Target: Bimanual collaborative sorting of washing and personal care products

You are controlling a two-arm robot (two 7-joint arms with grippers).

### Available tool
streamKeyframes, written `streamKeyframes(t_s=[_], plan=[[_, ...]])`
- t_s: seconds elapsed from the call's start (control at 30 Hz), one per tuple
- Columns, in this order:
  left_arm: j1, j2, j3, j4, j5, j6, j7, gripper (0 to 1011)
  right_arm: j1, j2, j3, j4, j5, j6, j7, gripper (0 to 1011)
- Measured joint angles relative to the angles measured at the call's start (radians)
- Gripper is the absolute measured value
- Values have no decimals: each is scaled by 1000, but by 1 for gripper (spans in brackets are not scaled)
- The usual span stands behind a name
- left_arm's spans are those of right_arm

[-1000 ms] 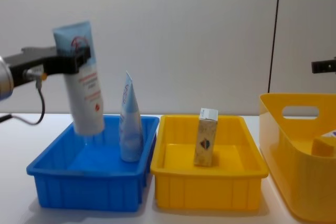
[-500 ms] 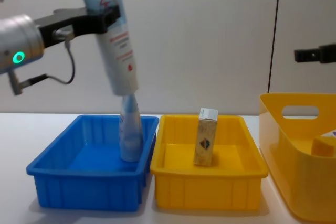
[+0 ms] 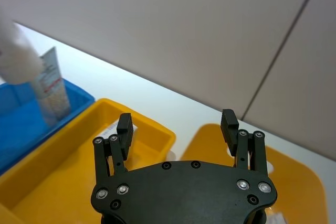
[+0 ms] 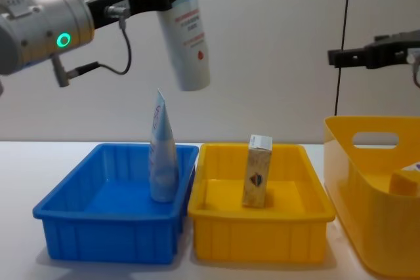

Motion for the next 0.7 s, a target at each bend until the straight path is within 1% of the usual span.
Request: streamKeyframes(t_s=[0.23,0.33,0.37,0.47,0.5,0.53,0.63,0.7], plan=[[-21,-10,18,3,-1,-6,-9,177,22,21,-41,9,3,-40,76,1004],[-31,-15,28,6,-1,-11,-15,176,37,36,-69,14,3,-62,121,1004],[-35,-17,33,7,-1,-13,-17,177,37,36,-69,14,3,-62,121,1004],[-40,-20,39,10,-1,-15,-19,177,52,50,-96,18,2,-82,165,1004],[-41,-20,41,11,-1,-16,-19,177,55,53,-100,18,2,-86,174,1004],[-44,-21,45,12,0,-18,-20,177,61,58,-113,20,0,-95,193,1004],[-48,-22,49,15,0,-20,-21,176,73,66,-129,22,-3,-106,220,1004],[-50,-23,53,17,0,-23,-22,176,84,73,-151,26,-8,-118,247,1004]])
